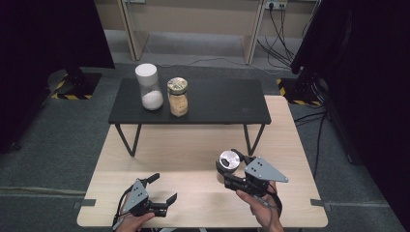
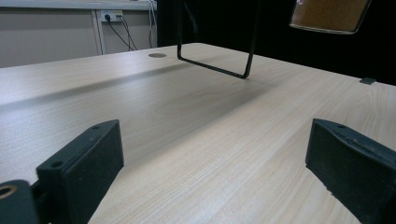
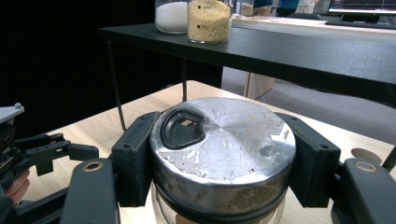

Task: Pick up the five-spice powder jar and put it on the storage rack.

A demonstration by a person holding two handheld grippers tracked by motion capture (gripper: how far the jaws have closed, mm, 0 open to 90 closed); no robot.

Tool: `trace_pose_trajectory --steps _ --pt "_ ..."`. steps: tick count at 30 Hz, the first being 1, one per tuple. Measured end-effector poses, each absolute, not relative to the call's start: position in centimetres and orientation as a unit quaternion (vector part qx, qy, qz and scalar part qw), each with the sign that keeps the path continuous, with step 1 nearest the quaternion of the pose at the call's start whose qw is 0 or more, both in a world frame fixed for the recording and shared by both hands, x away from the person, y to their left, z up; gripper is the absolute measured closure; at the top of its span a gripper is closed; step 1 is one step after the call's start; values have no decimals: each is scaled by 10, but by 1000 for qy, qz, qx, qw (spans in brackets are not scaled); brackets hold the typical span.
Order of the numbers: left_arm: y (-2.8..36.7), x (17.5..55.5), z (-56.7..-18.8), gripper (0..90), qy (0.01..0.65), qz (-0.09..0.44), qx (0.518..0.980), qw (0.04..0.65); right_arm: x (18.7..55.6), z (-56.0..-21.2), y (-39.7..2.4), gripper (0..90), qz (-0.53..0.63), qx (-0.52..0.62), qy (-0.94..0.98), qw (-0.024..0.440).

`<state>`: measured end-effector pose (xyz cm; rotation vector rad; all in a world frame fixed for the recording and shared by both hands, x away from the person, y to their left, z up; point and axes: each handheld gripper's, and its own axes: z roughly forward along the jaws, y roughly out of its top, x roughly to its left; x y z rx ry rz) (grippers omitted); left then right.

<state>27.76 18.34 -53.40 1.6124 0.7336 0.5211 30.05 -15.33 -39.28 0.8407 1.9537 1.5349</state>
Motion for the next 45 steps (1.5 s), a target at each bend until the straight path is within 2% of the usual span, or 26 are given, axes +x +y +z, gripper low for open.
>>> trace_pose_trajectory --steps 45 --pt "184 278 -534 35 317 225 697 603 328 -349 -135 349 580 290 726 228"
